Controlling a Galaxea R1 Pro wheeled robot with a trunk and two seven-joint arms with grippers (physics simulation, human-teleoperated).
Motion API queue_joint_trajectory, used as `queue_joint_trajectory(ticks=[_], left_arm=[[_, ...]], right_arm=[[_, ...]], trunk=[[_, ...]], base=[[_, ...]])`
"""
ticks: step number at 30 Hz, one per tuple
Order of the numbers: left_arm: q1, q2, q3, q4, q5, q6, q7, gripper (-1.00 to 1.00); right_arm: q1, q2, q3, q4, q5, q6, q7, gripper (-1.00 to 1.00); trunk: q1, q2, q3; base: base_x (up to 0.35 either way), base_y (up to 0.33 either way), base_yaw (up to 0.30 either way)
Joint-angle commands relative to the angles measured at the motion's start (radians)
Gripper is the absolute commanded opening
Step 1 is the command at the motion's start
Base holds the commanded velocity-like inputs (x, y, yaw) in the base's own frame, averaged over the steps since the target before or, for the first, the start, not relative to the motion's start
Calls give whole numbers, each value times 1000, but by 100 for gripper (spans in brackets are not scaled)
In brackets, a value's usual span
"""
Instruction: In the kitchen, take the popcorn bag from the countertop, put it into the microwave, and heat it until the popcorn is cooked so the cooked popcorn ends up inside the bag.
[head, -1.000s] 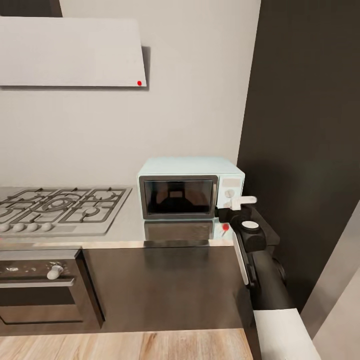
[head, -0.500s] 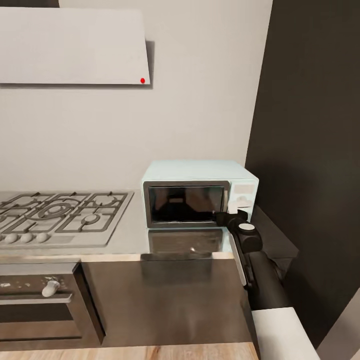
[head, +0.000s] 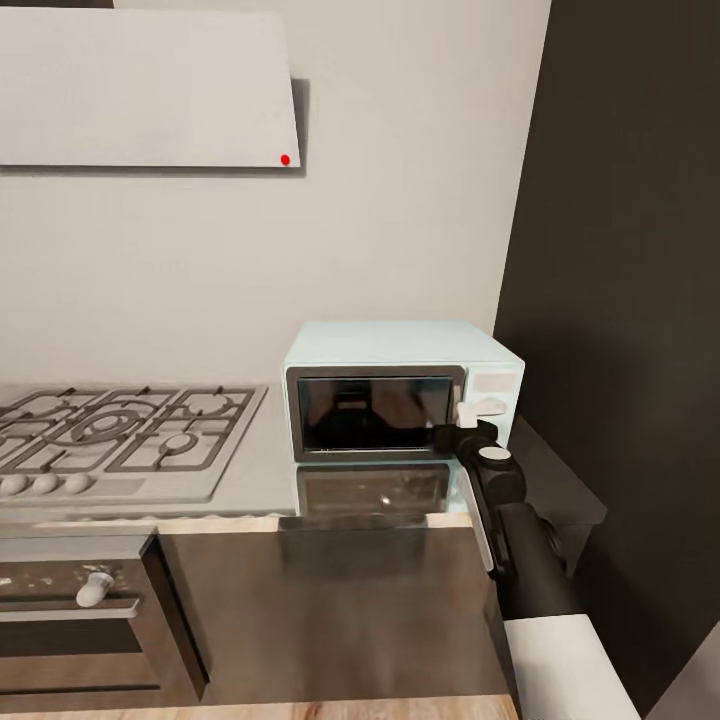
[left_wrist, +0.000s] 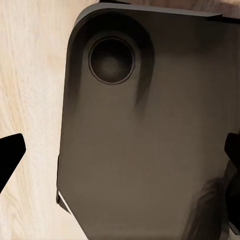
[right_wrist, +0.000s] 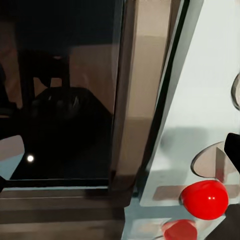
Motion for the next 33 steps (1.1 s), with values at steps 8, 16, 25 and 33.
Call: queue_joint_trajectory(ticks=[8, 16, 25, 33], left_arm=[[0, 0, 0, -1, 10, -1, 2, 100], [0, 0, 0, -1, 9, -2, 2, 100], [0, 0, 0, -1, 9, -2, 2, 100], [0, 0, 0, -1, 10, -2, 2, 100]], right_arm=[[-1, -1, 1, -1, 0, 4, -5, 100], [-1, -1, 1, -1, 0, 4, -6, 100], [-1, -1, 1, 1, 0, 4, -6, -100], [-1, -1, 0, 12, 0, 4, -7, -100]], trunk=[[0, 0, -1], [0, 0, -1], [0, 0, -1], [0, 0, -1]], base=[[94, 12, 0], [35, 5, 0], [0, 0, 0], [0, 0, 0]])
